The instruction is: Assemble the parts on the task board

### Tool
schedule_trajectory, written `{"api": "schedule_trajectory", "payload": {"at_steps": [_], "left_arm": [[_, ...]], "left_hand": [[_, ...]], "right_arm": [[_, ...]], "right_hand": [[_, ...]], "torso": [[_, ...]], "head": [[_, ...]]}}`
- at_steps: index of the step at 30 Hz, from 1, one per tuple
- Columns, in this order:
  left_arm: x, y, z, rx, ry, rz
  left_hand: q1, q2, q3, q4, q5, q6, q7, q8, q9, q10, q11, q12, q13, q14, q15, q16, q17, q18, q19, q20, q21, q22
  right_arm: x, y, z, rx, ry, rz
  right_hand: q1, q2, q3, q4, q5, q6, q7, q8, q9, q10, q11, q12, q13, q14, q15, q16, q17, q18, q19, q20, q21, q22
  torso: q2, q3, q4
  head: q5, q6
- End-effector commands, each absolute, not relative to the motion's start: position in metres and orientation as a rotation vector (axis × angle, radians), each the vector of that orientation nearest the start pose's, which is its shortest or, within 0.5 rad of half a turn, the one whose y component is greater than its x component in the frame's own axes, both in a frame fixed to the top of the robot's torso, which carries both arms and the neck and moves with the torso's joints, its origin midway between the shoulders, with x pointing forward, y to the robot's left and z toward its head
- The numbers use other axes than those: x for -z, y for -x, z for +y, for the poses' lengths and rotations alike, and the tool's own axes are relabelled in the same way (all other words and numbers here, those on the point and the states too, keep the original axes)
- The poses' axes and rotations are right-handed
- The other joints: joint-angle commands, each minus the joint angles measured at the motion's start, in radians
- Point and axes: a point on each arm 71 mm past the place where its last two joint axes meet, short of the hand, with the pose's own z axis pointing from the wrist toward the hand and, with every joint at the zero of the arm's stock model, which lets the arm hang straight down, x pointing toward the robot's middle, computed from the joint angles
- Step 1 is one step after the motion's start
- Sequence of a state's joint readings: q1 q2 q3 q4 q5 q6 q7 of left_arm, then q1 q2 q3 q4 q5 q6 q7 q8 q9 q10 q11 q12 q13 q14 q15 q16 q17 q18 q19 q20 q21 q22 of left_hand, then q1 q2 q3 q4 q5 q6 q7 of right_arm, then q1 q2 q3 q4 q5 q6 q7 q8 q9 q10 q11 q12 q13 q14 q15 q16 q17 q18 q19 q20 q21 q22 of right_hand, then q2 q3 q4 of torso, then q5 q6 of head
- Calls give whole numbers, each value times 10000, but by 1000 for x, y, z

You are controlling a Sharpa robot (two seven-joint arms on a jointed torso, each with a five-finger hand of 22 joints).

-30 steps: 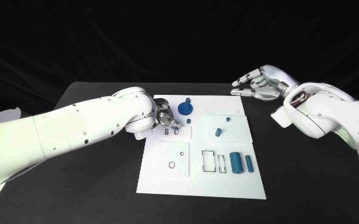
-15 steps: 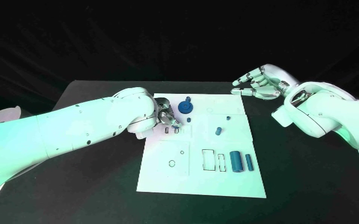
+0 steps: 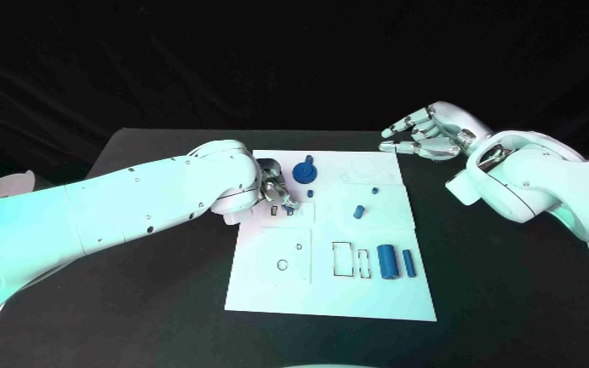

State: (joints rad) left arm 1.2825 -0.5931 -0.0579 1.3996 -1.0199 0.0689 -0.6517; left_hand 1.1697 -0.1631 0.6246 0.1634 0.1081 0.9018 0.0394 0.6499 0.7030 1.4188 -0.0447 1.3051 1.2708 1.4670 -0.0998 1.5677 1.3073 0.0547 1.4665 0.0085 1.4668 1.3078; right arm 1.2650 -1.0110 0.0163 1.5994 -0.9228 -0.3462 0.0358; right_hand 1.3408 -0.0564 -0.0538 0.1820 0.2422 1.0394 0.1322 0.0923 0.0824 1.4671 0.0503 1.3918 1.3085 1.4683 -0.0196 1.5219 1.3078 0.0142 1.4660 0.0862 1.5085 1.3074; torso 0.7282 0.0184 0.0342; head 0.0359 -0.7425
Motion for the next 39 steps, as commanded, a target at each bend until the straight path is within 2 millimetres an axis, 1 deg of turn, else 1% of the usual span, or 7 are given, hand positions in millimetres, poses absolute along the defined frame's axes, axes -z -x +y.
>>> {"api": "schedule_trajectory", "payload": {"at_steps": [1,9,15,20,28,33,39], "left_arm": [[202,-504,130,3767,1778,23089],[203,-504,130,3663,1646,23211],[203,-505,130,3558,1581,23235],[204,-505,130,3469,1485,23293],[205,-505,131,3382,1300,23398],[206,-504,131,3262,1080,23455],[206,-505,132,3206,1055,23433]], "left_hand": [[-38,118,684,-796,-1,230,-145,-57,-49,71,1,23,21,1038,8,31,2635,-138,204,45,44,863],[-108,138,543,-802,-5,285,-155,-89,-120,69,-6,15,12,1038,2,31,2635,-145,223,40,61,898],[-226,147,303,-793,-11,340,-164,-137,-218,63,-12,10,6,1038,-6,31,2635,-145,225,33,56,900],[-386,104,-108,-766,-21,434,-179,-184,-342,66,-21,22,17,1038,-14,31,2635,-150,239,26,65,929],[-486,52,-534,-751,-17,539,-195,-225,-468,76,-34,46,43,1038,-23,31,2635,-156,252,16,74,959],[-596,-43,-872,-695,-5,635,-211,-231,-550,97,-46,79,75,1038,-31,31,2635,-171,287,10,110,1030],[-639,-56,-1014,-654,5,681,-222,-227,-586,112,-55,103,100,1038,-37,31,2635,-178,304,4,128,1065]], "right_arm": [[126,-485,-262,-9223,-3128,15944],[126,-485,-262,-9221,-3129,15937],[125,-485,-262,-9228,-3125,15931],[125,-485,-261,-9248,-3112,15938],[125,-485,-261,-9248,-3113,15941],[125,-484,-262,-9241,-3117,15934],[125,-484,-262,-9243,-3114,15932]], "right_hand": [[-75,13,-45,1,42,-77,0,-5,3,281,-28,-39,1798,814,-53,-68,1757,125,452,-51,-39,1553],[-77,16,-48,4,48,-77,-1,-3,3,279,-28,-43,1796,814,-53,-69,1756,126,451,-51,-40,1551],[-77,16,-48,4,48,-77,-1,-3,3,279,-28,-43,1796,814,-53,-69,1756,126,451,-51,-40,1551],[-77,16,-48,4,48,-77,-1,-3,3,279,-28,-43,1796,814,-53,-69,1756,126,451,-51,-40,1551],[-86,24,-69,16,81,-75,-3,2,5,278,-30,-45,1794,814,-55,-72,1753,128,447,-52,-47,1542],[-97,34,-94,31,121,-76,-4,6,6,281,-31,-39,1795,815,-56,-72,1754,127,449,-53,-46,1545],[-106,39,-111,42,150,-77,-5,9,7,281,-33,-40,1793,815,-57,-73,1755,128,448,-54,-48,1542]], "torso": [[-2,3,4],[-6,3,5],[-3,4,1],[1,-3,-3],[-6,4,5],[-10,8,7],[-10,6,-2]], "head": [[6,-26],[13,-56],[20,-77],[14,-110],[19,-142],[25,-158],[26,-165]]}}
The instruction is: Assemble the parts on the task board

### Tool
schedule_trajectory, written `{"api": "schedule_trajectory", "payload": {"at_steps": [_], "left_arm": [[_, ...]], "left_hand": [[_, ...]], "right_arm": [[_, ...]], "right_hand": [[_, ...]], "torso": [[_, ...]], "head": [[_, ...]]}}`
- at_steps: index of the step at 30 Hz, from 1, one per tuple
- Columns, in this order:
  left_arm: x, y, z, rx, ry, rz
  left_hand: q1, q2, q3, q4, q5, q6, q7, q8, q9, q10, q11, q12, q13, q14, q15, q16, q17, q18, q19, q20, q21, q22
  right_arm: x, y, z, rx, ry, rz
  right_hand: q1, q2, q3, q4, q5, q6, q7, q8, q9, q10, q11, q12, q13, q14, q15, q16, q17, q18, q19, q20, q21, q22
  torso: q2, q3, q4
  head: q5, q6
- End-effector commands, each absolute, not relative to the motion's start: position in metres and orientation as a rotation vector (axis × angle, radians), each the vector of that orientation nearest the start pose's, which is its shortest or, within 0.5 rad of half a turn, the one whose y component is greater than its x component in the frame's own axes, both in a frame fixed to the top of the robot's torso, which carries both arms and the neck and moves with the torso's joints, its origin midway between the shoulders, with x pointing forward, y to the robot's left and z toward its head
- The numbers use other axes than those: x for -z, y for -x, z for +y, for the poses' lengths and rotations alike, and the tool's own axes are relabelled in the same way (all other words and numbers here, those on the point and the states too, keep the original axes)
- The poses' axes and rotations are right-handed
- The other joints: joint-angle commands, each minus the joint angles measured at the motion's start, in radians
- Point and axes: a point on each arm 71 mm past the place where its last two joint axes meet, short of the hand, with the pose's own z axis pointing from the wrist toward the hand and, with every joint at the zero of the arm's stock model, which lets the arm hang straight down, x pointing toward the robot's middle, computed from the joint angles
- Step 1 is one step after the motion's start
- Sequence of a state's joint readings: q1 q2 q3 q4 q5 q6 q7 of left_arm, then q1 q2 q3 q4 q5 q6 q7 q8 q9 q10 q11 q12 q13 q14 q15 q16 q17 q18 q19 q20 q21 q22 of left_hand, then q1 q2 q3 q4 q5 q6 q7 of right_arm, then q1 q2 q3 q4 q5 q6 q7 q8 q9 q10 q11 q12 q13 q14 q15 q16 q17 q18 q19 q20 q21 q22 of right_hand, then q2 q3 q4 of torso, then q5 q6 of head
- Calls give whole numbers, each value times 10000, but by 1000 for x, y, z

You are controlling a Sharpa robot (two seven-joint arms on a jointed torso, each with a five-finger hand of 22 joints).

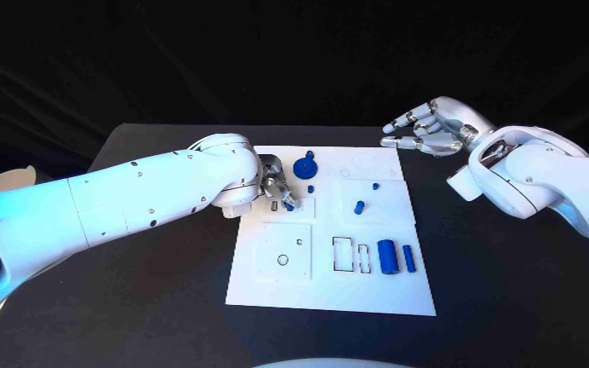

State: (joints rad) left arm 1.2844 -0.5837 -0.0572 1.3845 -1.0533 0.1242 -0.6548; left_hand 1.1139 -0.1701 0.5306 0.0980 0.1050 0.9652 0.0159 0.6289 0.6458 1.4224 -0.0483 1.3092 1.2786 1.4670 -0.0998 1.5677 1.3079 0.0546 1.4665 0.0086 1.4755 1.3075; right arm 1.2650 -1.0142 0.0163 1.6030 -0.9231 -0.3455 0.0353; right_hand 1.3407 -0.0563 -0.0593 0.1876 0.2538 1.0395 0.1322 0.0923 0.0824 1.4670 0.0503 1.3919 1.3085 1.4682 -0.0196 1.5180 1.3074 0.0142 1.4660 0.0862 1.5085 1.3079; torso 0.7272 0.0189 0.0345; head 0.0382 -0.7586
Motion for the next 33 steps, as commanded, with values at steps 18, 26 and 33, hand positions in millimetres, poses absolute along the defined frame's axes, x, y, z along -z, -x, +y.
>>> {"api": "schedule_trajectory", "payload": {"at_steps": [18,26,33], "left_arm": [[206,-505,132,3213,1089,23387],[206,-505,133,3123,959,23393],[206,-505,133,3059,858,23412]], "left_hand": [[-296,64,-465,267,44,142,-5,-1,-122,107,-36,96,55,1038,-51,31,2629,-186,326,-11,56,1110],[-413,-81,-1144,541,49,203,-10,30,-236,128,-38,128,87,1038,-57,31,2629,-189,336,-16,57,1130],[-338,-72,-1544,718,63,263,-29,74,-334,165,-52,184,148,1038,-64,31,2629,-198,358,-25,76,1175]], "right_arm": [[125,-485,-262,-9250,-3109,15909],[125,-484,-261,-9259,-3105,15894],[125,-484,-262,-9259,-3105,15888]], "right_hand": [[-112,43,-76,-3,74,-79,-6,12,8,281,-34,-41,1792,814,-58,-39,1752,129,448,-55,-51,1534],[-115,45,-86,1,91,-80,-7,13,9,276,-35,-52,1786,813,-59,-42,1749,128,449,-56,-50,1536],[-117,46,-92,4,101,-81,-7,14,9,277,-35,-50,1787,813,-59,-44,1746,129,448,-56,-51,1534]], "torso": [[5,-5,4],[1,-2,5],[3,-1,-1]], "head": [[7,-20],[15,-46],[27,-80]]}}
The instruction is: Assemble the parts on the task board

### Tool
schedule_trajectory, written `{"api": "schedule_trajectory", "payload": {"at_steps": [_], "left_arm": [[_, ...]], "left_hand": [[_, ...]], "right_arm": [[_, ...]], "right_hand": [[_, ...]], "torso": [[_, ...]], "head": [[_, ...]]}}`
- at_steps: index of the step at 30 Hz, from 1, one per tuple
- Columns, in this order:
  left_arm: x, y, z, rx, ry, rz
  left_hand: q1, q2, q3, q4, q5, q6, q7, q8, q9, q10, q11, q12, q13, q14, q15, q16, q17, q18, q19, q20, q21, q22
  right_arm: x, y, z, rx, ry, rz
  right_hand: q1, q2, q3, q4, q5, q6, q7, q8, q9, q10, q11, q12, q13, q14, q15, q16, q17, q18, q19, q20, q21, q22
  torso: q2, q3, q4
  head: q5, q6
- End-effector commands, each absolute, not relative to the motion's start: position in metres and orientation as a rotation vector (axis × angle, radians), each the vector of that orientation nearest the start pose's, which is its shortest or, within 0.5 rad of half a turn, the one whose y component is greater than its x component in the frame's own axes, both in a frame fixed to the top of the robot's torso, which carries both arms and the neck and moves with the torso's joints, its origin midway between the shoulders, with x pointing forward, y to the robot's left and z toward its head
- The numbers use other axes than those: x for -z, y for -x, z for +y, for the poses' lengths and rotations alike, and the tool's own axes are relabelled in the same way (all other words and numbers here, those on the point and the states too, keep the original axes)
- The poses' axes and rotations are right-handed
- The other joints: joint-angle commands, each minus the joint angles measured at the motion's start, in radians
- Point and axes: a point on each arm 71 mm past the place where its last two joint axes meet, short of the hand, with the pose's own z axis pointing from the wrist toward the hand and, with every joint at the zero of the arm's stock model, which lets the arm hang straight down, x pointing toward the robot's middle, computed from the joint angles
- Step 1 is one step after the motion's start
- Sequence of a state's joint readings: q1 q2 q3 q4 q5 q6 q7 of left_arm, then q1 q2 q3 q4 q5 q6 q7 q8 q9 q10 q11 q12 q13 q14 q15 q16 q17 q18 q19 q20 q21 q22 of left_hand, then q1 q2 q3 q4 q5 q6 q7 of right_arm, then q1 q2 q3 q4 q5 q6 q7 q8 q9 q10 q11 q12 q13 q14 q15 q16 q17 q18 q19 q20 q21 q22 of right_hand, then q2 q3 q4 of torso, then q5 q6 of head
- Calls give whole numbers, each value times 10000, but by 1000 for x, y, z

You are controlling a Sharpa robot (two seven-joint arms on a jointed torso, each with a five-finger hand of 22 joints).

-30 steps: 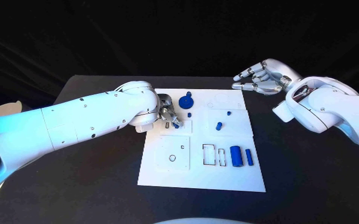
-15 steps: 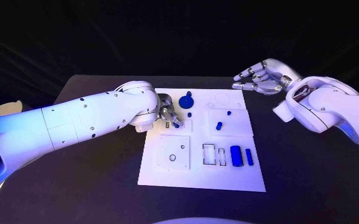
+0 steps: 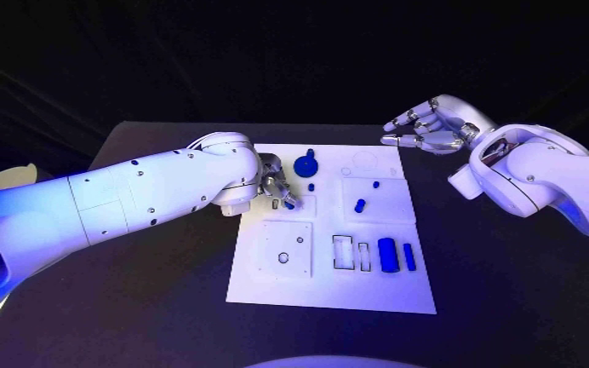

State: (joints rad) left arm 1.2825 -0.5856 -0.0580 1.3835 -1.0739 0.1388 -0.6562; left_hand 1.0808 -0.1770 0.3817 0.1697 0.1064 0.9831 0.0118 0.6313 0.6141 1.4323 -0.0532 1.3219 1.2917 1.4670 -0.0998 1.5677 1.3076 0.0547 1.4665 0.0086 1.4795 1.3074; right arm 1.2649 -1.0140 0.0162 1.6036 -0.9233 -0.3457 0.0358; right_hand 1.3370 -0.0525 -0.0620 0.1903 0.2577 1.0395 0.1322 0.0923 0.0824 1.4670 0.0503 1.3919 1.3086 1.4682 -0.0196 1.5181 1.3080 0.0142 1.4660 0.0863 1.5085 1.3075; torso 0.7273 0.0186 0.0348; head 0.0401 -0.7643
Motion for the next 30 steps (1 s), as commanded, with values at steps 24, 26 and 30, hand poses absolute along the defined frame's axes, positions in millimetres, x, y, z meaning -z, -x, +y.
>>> {"api": "schedule_trajectory", "payload": {"at_steps": [24,26,30], "left_arm": [[206,-506,134,3054,945,23288],[206,-506,134,3055,939,23292],[206,-506,134,3100,1004,23242]], "left_hand": [[74,114,-572,408,73,186,-32,155,-198,150,-39,162,131,1038,-87,31,2632,-214,397,-50,70,1254],[84,121,-575,414,74,187,-34,157,-203,153,-40,167,136,1038,-88,31,2632,-214,397,-50,69,1253],[167,209,-554,441,82,195,-46,170,-237,169,-52,188,160,1038,-95,31,2632,-219,409,-57,82,1278]], "right_arm": [[125,-484,-261,-9263,-3104,15871],[125,-484,-261,-9263,-3104,15871],[125,-484,-261,-9266,-3102,15875]], "right_hand": [[-83,10,-73,-18,78,-82,-7,15,9,278,-36,-47,1787,812,-60,-48,1735,129,446,-57,-54,1536],[-83,10,-73,-18,78,-82,-7,15,9,278,-36,-47,1787,812,-60,-48,1735,129,446,-57,-54,1536],[-83,10,-73,-18,78,-82,-7,15,9,278,-36,-47,1787,812,-60,-48,1735,129,446,-57,-54,1536]], "torso": [[-3,5,-5],[-2,6,-3],[3,5,-6]], "head": [[11,-39],[10,-38],[7,-31]]}}
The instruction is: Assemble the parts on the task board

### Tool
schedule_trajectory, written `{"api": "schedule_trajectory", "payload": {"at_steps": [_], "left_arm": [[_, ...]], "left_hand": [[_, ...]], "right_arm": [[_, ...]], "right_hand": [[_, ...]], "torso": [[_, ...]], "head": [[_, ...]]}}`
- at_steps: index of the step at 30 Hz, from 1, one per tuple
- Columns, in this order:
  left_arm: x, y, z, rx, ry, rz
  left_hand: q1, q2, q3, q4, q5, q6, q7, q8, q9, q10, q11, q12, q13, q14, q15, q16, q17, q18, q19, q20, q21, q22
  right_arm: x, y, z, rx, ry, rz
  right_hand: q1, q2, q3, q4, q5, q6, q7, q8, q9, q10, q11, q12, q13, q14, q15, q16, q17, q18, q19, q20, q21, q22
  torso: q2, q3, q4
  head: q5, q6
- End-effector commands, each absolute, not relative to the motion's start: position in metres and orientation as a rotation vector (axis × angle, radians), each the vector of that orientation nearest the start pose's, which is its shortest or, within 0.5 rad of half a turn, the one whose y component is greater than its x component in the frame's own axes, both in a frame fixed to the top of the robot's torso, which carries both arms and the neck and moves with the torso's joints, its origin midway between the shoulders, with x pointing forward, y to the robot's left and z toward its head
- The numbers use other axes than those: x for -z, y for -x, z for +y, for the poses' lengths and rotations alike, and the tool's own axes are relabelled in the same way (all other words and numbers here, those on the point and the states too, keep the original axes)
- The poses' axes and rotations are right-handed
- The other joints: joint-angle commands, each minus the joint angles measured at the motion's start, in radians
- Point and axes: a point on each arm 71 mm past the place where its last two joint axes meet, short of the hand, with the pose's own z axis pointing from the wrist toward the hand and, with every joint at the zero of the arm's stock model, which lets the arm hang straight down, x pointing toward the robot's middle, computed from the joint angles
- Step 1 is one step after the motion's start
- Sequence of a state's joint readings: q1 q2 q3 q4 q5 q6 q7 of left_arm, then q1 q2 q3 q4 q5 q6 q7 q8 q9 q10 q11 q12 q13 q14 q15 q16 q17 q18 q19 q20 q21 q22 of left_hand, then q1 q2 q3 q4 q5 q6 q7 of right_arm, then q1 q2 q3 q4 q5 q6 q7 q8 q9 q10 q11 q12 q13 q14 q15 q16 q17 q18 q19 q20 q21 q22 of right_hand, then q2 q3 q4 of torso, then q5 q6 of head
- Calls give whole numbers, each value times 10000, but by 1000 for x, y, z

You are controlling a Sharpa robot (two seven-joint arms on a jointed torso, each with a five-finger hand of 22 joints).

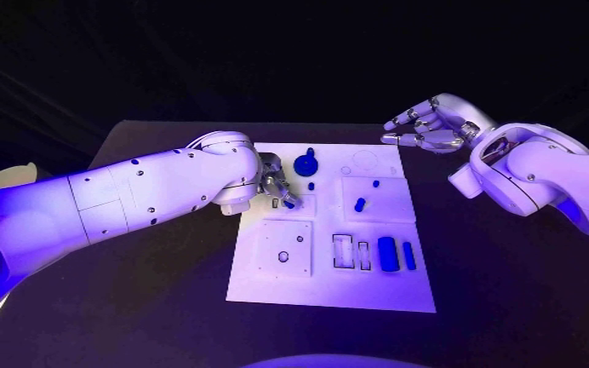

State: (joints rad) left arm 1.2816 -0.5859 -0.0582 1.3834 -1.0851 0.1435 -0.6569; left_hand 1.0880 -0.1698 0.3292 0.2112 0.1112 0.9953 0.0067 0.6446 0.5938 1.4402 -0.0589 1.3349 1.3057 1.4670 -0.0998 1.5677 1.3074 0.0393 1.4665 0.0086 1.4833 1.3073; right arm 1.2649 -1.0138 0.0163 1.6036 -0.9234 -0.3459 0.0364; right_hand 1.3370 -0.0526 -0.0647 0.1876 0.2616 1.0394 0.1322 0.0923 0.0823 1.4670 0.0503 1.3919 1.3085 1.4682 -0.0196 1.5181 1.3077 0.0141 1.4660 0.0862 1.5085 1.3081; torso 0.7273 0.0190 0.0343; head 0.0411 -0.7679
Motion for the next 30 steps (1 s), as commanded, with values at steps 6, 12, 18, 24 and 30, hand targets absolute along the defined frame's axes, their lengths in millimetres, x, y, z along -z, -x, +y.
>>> {"api": "schedule_trajectory", "payload": {"at_steps": [6,12,18,24,30], "left_arm": [[204,-505,132,3376,1390,23072],[203,-504,131,3649,1723,22833],[201,-502,131,3935,2109,22471],[199,-500,133,4227,2577,22088],[199,-496,135,4464,2966,21737]], "left_hand": [[1338,1019,1303,-628,213,-131,-27,50,-241,104,-57,56,43,1038,-166,31,2634,-74,431,-131,65,1330],[1253,838,2835,-1101,441,-233,69,311,-365,97,25,-19,-12,1038,-69,31,2634,-88,452,-70,91,1396],[1072,804,3171,-1166,431,-249,69,415,-398,103,40,-33,-23,1038,-65,31,2634,-92,461,-58,102,1421],[935,776,3375,-1211,428,-240,60,498,-420,138,34,7,19,1038,-65,31,2634,-108,495,-59,144,1491],[875,767,3462,-1230,426,-233,55,535,-430,161,28,40,54,1038,-68,31,2634,-118,516,-61,171,1535]], "right_arm": [[125,-485,-261,-9273,-3097,15882],[125,-485,-261,-9271,-3097,15891],[125,-485,-261,-9266,-3097,15908],[125,-485,-261,-9270,-3093,15916],[125,-485,-261,-9267,-3093,15926]], "right_hand": [[-96,15,-72,23,76,-84,-8,18,10,278,-36,-49,1785,812,-61,-50,1737,131,444,-58,-58,1524],[-96,15,-72,23,76,-84,-8,18,10,278,-36,-49,1785,812,-61,-50,1737,131,444,-58,-58,1524],[-96,15,-72,23,76,-84,-8,18,10,278,-36,-49,1785,812,-61,-50,1737,131,444,-58,-58,1524],[-96,15,-72,23,76,-84,-8,18,10,278,-36,-49,1785,812,-61,-50,1737,131,444,-58,-58,1524],[-96,15,-72,23,76,-84,-8,18,10,278,-36,-49,1785,812,-61,-50,1737,131,444,-58,-58,1524]], "torso": [[5,4,-2],[-3,0,5],[-5,2,6],[-2,5,10],[-7,7,12]], "head": [[-4,-11],[-15,-1],[-24,2],[-16,15],[-24,8]]}}
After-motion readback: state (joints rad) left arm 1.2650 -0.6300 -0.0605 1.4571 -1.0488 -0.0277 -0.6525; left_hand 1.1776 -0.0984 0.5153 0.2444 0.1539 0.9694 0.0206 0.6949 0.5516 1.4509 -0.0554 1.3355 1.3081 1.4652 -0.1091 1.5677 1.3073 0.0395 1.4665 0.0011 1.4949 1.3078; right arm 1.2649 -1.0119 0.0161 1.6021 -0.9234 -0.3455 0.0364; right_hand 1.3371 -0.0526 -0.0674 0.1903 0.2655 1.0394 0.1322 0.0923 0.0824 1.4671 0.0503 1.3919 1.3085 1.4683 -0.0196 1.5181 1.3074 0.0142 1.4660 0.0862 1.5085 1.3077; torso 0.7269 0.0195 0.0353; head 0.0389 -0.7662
